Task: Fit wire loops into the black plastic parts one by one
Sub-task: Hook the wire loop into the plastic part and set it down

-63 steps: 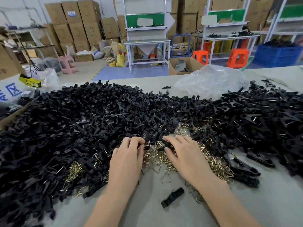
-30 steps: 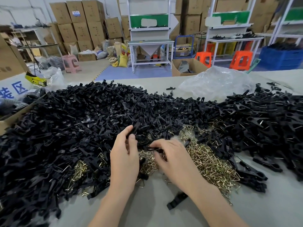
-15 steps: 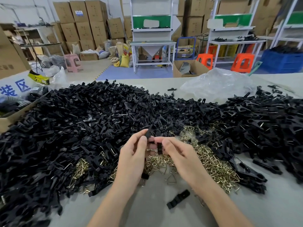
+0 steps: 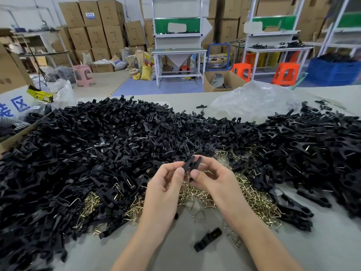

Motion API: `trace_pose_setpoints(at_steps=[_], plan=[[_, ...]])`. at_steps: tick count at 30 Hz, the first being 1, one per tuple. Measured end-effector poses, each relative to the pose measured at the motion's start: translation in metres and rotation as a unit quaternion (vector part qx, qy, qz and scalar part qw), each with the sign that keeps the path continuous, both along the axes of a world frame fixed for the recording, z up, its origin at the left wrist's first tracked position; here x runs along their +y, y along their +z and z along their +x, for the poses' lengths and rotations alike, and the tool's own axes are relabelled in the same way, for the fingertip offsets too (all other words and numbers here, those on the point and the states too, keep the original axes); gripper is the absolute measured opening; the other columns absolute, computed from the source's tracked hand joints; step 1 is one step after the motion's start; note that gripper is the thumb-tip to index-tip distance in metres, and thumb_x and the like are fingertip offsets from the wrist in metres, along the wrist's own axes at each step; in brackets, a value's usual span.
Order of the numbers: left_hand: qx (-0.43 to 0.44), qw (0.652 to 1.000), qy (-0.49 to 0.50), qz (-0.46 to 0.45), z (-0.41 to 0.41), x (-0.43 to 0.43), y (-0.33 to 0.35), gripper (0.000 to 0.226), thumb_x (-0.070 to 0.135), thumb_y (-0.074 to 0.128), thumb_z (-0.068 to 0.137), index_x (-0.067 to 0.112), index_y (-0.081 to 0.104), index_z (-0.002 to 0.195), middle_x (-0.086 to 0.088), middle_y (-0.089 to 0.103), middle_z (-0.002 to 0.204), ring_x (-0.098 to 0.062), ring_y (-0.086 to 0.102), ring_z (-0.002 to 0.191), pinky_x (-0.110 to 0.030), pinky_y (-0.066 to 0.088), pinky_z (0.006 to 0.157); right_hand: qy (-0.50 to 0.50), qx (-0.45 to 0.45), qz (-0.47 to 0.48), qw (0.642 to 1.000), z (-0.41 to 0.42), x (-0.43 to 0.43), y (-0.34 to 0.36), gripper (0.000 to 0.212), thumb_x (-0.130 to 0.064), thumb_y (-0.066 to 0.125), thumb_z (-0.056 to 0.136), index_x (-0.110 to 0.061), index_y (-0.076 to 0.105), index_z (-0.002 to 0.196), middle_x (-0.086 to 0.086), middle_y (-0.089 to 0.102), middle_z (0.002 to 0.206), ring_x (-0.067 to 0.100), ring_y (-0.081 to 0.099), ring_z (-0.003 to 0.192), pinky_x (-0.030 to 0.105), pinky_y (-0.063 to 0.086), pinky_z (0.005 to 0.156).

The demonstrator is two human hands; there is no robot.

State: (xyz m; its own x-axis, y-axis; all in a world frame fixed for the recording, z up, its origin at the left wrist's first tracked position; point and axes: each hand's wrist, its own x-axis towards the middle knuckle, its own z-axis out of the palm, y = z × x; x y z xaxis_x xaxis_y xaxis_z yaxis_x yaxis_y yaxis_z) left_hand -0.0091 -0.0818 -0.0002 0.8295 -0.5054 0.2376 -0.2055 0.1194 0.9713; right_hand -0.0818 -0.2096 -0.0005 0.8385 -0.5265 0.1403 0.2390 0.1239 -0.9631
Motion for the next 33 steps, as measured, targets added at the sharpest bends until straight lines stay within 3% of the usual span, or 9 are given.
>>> trace_pose_setpoints(at_steps=[3, 6, 8, 14, 21, 24, 28, 31, 33], plan=[[-0.005, 1.000, 0.002, 0.003, -0.0024, -0.0006, -0.0013, 0.014, 0.025, 0.060, 0.100, 0.033, 0.071, 0.099, 0.005, 0.075, 0.092, -0.027, 0.067, 0.084, -0.035, 0.057, 0.076, 0.009, -0.003, 0.008, 1.000, 0.0001, 0.0000, -0.0003, 0.026, -0.009, 0.076, 0.086, -0.017, 0.074, 0.111, 0.008, 0.075, 0.104, 0.019, 0.075, 0.098, 0.026, 0.060, 0.080], [0.007, 1.000, 0.014, -0.006, -0.0018, -0.0011, -0.0016, 0.014, 0.024, 0.062, 0.098, 0.033, 0.072, 0.097, 0.005, 0.076, 0.091, -0.020, 0.069, 0.080, -0.024, 0.057, 0.070, 0.012, -0.003, 0.012, 1.000, 0.0011, -0.0006, -0.0020, 0.026, -0.007, 0.075, 0.087, -0.017, 0.073, 0.111, 0.005, 0.076, 0.105, 0.019, 0.075, 0.097, 0.027, 0.060, 0.079], [0.034, 0.999, 0.025, -0.021, -0.0008, -0.0006, -0.0009, 0.013, 0.024, 0.063, 0.098, 0.032, 0.073, 0.096, 0.006, 0.076, 0.094, -0.014, 0.070, 0.082, -0.021, 0.056, 0.073, 0.016, -0.008, 0.019, 1.000, 0.0010, 0.0007, -0.0026, 0.028, -0.014, 0.076, 0.083, -0.022, 0.074, 0.110, 0.005, 0.076, 0.106, 0.017, 0.075, 0.096, 0.028, 0.060, 0.080], [0.038, 0.999, 0.015, -0.008, -0.0012, 0.0003, -0.0012, 0.010, 0.029, 0.066, 0.095, 0.037, 0.072, 0.096, 0.008, 0.075, 0.095, -0.013, 0.070, 0.088, -0.029, 0.057, 0.082, 0.021, -0.010, 0.021, 1.000, 0.0009, 0.0013, -0.0024, 0.032, -0.015, 0.077, 0.082, -0.021, 0.073, 0.113, 0.005, 0.076, 0.104, 0.018, 0.075, 0.098, 0.026, 0.060, 0.079], [0.075, 0.996, 0.011, -0.038, -0.0017, 0.0003, 0.0001, 0.011, 0.026, 0.066, 0.095, 0.034, 0.074, 0.093, 0.005, 0.075, 0.090, -0.009, 0.067, 0.080, -0.021, 0.055, 0.074, 0.017, -0.007, 0.026, 0.999, 0.0014, 0.0021, -0.0027, 0.037, -0.013, 0.076, 0.080, -0.017, 0.071, 0.116, 0.003, 0.077, 0.101, 0.017, 0.075, 0.095, 0.027, 0.060, 0.079], [0.039, 0.999, 0.008, -0.015, -0.0020, -0.0003, -0.0009, 0.012, 0.026, 0.066, 0.095, 0.036, 0.072, 0.093, 0.007, 0.074, 0.088, -0.008, 0.066, 0.078, -0.024, 0.056, 0.074, 0.014, -0.004, 0.027, 1.000, 0.0013, 0.0015, -0.0033, 0.034, -0.005, 0.074, 0.086, -0.014, 0.070, 0.118, 0.006, 0.076, 0.105, 0.019, 0.075, 0.097, 0.026, 0.060, 0.078], [0.020, 1.000, 0.014, 0.008, -0.0025, -0.0011, -0.0021, 0.012, 0.027, 0.066, 0.096, 0.039, 0.071, 0.095, 0.007, 0.075, 0.090, -0.011, 0.067, 0.080, -0.039, 0.057, 0.081, 0.009, -0.003, 0.016, 1.000, -0.0003, 0.0015, -0.0026, 0.031, -0.002, 0.073, 0.088, -0.013, 0.070, 0.117, 0.004, 0.076, 0.103, 0.017, 0.074, 0.096, 0.027, 0.060, 0.079], [0.010, 1.000, 0.011, 0.016, -0.0028, -0.0003, -0.0004, 0.015, 0.025, 0.064, 0.097, 0.039, 0.071, 0.097, 0.006, 0.075, 0.091, -0.012, 0.065, 0.078, -0.045, 0.056, 0.078, 0.001, 0.001, 0.006, 1.000, -0.0003, 0.0021, -0.0026, 0.033, -0.003, 0.074, 0.087, -0.015, 0.071, 0.117, 0.006, 0.075, 0.106, 0.019, 0.074, 0.097, 0.026, 0.060, 0.079], [-0.014, 1.000, 0.002, 0.022, -0.0030, 0.0013, 0.0001, 0.021, 0.022, 0.060, 0.100, 0.040, 0.072, 0.099, 0.008, 0.076, 0.091, -0.009, 0.065, 0.077, -0.036, 0.055, 0.071, -0.001, 0.007, -0.002, 1.000, -0.0001, 0.0026, -0.0026, 0.034, -0.006, 0.075, 0.086, -0.017, 0.072, 0.118, 0.004, 0.077, 0.108, 0.019, 0.074, 0.098, 0.025, 0.060, 0.080]])
